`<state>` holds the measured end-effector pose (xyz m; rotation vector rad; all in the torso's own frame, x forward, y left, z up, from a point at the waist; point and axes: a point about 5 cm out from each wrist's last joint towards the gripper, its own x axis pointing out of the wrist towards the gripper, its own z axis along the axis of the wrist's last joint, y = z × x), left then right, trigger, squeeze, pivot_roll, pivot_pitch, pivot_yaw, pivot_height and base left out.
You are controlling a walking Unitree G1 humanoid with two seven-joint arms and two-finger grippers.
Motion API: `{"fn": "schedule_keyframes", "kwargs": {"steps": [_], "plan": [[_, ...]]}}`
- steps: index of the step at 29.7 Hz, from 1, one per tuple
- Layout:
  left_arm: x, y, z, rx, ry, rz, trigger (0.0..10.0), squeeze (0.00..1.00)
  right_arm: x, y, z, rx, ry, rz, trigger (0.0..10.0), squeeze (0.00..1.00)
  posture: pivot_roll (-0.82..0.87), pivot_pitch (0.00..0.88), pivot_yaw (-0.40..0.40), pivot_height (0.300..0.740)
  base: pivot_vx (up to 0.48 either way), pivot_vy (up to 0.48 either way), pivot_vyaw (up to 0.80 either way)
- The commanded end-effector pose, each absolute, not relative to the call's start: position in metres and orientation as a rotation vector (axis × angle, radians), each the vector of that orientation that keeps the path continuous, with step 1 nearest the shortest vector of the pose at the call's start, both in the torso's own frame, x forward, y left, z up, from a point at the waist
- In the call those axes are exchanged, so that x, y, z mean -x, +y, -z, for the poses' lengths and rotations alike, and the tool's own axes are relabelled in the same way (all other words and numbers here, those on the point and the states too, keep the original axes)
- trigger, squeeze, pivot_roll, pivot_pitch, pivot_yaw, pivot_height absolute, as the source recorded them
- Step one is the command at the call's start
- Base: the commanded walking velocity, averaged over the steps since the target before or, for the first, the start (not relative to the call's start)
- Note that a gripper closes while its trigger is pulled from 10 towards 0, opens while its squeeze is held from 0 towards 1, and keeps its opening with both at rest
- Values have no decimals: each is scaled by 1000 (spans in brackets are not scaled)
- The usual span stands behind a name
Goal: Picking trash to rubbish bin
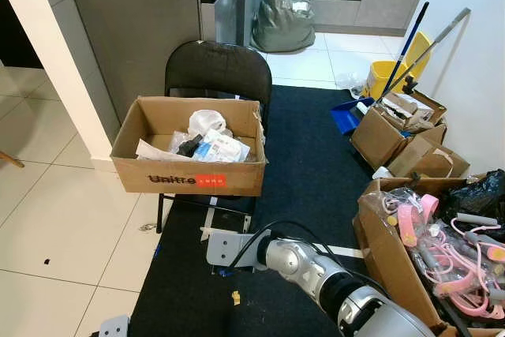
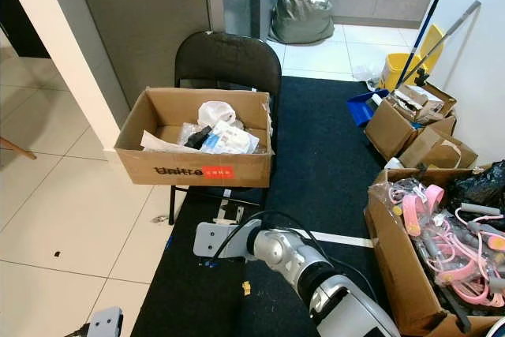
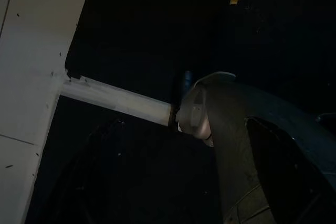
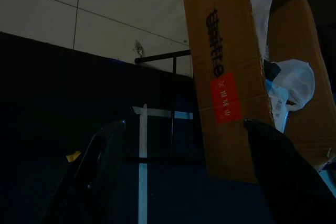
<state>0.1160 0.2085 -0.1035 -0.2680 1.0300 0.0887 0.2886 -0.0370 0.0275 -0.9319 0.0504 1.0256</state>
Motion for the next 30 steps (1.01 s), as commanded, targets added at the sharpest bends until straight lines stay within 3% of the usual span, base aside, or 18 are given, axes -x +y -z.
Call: {"fn": "schedule_keyframes", "kwargs": {"steps": [1,30], "plan": [[-110,204,106,269,1061,-78,10000,0,-291,-37,-30,928,42,-1025,10000,0,77,0,19,740,0,0,0],[-110,203,106,262,1060,-66,10000,0,-290,-38,-29,928,44,-1026,10000,0,76,0,20,740,0,0,0]]}}
